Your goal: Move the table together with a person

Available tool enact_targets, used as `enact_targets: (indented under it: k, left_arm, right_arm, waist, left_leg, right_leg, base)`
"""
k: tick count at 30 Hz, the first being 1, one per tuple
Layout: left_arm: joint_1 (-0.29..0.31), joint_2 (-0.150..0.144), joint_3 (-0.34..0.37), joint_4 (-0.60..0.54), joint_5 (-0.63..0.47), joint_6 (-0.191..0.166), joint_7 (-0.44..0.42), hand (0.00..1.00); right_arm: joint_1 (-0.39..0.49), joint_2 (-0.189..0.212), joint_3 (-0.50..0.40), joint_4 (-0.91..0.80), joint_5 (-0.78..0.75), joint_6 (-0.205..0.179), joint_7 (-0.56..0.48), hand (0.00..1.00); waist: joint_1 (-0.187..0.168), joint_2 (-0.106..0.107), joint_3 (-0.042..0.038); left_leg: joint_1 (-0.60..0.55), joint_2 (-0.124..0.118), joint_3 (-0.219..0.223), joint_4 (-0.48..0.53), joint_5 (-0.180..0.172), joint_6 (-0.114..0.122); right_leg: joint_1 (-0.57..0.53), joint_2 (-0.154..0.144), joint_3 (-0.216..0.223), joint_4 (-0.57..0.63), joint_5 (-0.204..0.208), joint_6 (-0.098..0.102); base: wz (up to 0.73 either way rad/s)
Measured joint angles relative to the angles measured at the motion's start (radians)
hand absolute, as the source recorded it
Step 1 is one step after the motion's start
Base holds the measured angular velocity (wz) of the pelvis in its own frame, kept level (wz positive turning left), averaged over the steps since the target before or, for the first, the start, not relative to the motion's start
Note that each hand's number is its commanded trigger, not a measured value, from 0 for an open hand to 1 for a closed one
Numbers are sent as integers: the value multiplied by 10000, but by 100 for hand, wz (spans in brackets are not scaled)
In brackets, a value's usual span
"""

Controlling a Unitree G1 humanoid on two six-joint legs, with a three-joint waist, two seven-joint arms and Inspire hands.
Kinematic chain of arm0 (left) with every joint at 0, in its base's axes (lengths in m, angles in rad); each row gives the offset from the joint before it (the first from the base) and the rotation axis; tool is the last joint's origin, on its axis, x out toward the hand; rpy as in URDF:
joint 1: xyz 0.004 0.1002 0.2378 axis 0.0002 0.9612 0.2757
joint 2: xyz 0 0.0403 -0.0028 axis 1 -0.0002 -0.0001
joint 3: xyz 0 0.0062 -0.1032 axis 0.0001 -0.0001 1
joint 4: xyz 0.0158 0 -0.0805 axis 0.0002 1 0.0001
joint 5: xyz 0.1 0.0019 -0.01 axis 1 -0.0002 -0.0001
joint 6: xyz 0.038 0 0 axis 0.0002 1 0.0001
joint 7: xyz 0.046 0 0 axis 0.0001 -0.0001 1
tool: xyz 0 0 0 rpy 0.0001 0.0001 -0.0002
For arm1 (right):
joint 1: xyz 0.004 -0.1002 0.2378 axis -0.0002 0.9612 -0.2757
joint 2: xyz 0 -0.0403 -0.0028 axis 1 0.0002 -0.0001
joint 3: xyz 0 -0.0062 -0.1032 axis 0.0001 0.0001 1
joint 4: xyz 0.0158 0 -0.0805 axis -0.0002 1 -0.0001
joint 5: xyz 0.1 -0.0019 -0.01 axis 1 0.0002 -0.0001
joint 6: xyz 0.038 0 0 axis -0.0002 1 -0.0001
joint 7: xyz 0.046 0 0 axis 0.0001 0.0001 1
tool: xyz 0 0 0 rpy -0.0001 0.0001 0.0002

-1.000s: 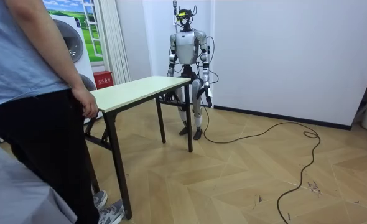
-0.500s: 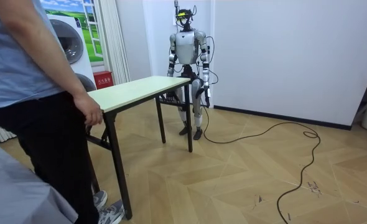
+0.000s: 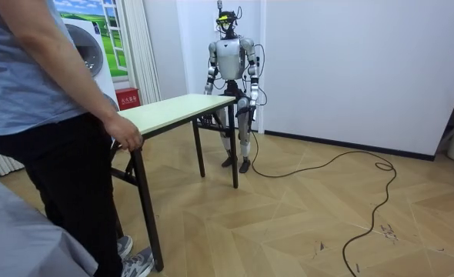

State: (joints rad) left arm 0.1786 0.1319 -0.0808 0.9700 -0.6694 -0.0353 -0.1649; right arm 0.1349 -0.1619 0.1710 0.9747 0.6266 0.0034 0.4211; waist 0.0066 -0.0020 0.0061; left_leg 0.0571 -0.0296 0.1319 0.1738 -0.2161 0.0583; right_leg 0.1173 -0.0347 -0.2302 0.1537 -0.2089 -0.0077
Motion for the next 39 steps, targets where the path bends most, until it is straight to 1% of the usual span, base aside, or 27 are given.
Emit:
enact_targets:
  k: [3,4,5,8,10,11,14,15,16,18,19,21,23,26,27,28,29,32,35,39]
  left_arm:
    - [288,57,-26,-778,-225,146,-250,0]
    - [404,65,-38,-1117,-481,231,-367,0]
    - [573,122,-159,-1584,-751,295,-455,0]
    - [973,244,-531,-2620,-1109,349,-685,0]
    - [1137,312,-803,-3104,-1395,401,-791,0]
    - [1219,378,-966,-3410,-1625,444,-891,0]
    - [1315,405,-1089,-4158,-2040,565,-1115,0]
    - [1316,407,-1118,-4256,-2168,572,-1126,0]
    - [1331,432,-1202,-4366,-2440,584,-1123,0]
    - [1452,520,-1335,-4683,-2704,605,-1123,0]
    - [1477,543,-1368,-4761,-2792,609,-1123,0]
    - [1533,658,-1417,-4979,-2817,609,-1123,0]
    - [1581,834,-1548,-5210,-2824,608,-1123,0]
    - [1608,912,-1642,-5412,-2910,609,-1118,0]
    - [1631,920,-1673,-5469,-3020,609,-1109,0]
    - [1715,957,-1708,-5666,-3243,610,-1085,0]
    - [1870,1055,-1783,-5942,-3646,609,-1084,0]
    - [2174,1271,-1932,-6486,-4432,608,-1084,0]
    - [2246,1315,-2067,-6563,-5056,603,-1086,0]
    - [2246,1356,-2200,-6563,-5474,581,-1092,0]
  right_arm:
    - [273,-14,1,-775,21,88,198,0]
    - [417,-14,10,-1126,36,151,210,0]
    - [577,-14,26,-1483,75,203,246,0]
    - [1053,-13,48,-2348,429,217,441,0]
    - [1214,-12,119,-2721,446,282,532,0]
    - [1263,-16,201,-2959,447,413,567,0]
    - [1495,-16,261,-3688,498,531,697,0]
    - [1506,-14,276,-3734,623,533,765,0]
    - [1525,-15,347,-3807,1053,555,799,0]
    - [1570,-20,464,-4079,1864,625,808,0]
    - [1581,-21,497,-4130,2063,625,811,0]
    - [1602,-58,652,-4409,2567,625,811,0]
    - [1613,-113,893,-4758,3050,624,847,0]
    - [1612,-160,1047,-4979,3568,623,904,0]
    - [1625,-190,1074,-5065,3611,623,908,0]
    - [1652,-334,1197,-5308,3696,623,933,0]
    - [1668,-413,1240,-5496,3742,624,994,0]
    - [1629,-458,1229,-5664,3932,617,1177,0]
    - [1593,-468,1226,-5664,3950,617,1283,0]
    - [1593,-487,1231,-5664,3952,618,1289,0]
  waist:
    - [-16,-2,-4]
    - [-22,-20,-9]
    - [-22,-46,-21]
    - [-5,-71,-32]
    - [-2,-64,-28]
    - [-10,-64,-28]
    - [-28,-27,-16]
    - [-33,-21,-16]
    - [-42,-9,-10]
    - [-47,14,19]
    - [-45,22,21]
    - [-34,19,22]
    - [-39,15,19]
    - [-37,8,7]
    - [-38,10,9]
    - [-53,24,6]
    - [-58,24,7]
    - [-62,23,4]
    - [-63,25,3]
    - [-80,36,6]
  left_leg:
    - [-18,-1,24,7,0,0]
    - [-26,-4,26,25,0,0]
    - [-25,-4,27,32,0,0]
    - [-18,-4,37,85,0,-1]
    - [-37,-5,41,89,0,0]
    - [-37,-2,42,95,0,0]
    - [-63,2,63,127,0,0]
    - [-68,3,61,133,0,0]
    - [-74,4,48,130,0,0]
    - [-111,13,6,119,-1,1]
    - [-117,18,4,123,-1,1]
    - [-161,16,0,144,0,4]
    - [-212,15,-5,194,1,5]
    - [-369,15,17,315,1,7]
    - [-402,16,17,331,2,9]
    - [-489,20,5,340,6,15]
    - [-497,17,-14,344,8,17]
    - [-496,16,-24,357,7,17]
    - [-460,16,-18,378,8,17]
    - [-466,18,-12,405,8,18]
  right_leg:
    - [-20,0,16,-1,0,0]
    - [-18,-6,5,-1,0,0]
    - [-15,-8,-12,-1,0,0]
    - [-5,-19,-38,1,0,0]
    - [16,-21,-79,3,0,0]
    - [24,-20,-96,5,0,1]
    - [27,-26,-144,6,-1,1]
    - [29,-27,-154,11,-1,1]
    - [29,-25,-158,26,-1,1]
    - [-9,-31,-158,131,-1,1]
    - [-24,-32,-164,172,-1,2]
    - [-51,-37,-173,179,-1,1]
    - [-76,-41,-186,194,-1,1]
    - [-207,-52,-203,245,-1,1]
    - [-252,-56,-201,272,-1,1]
    - [-345,-65,-200,334,-1,1]
    - [-358,-69,-200,327,-1,1]
    - [-353,-75,-204,331,-1,1]
    - [-316,-75,-202,322,-1,2]
    - [-299,-76,-210,322,-1,2]
  base:
    - [0]
    - [3]
    - [4]
    - [1]
    - [0]
    - [0]
    - [1]
    - [4]
    - [5]
    - [5]
    - [4]
    - [0]
    - [0]
    - [4]
    - [0]
    - [0]
    - [0]
    - [3]
    - [1]
    - [0]
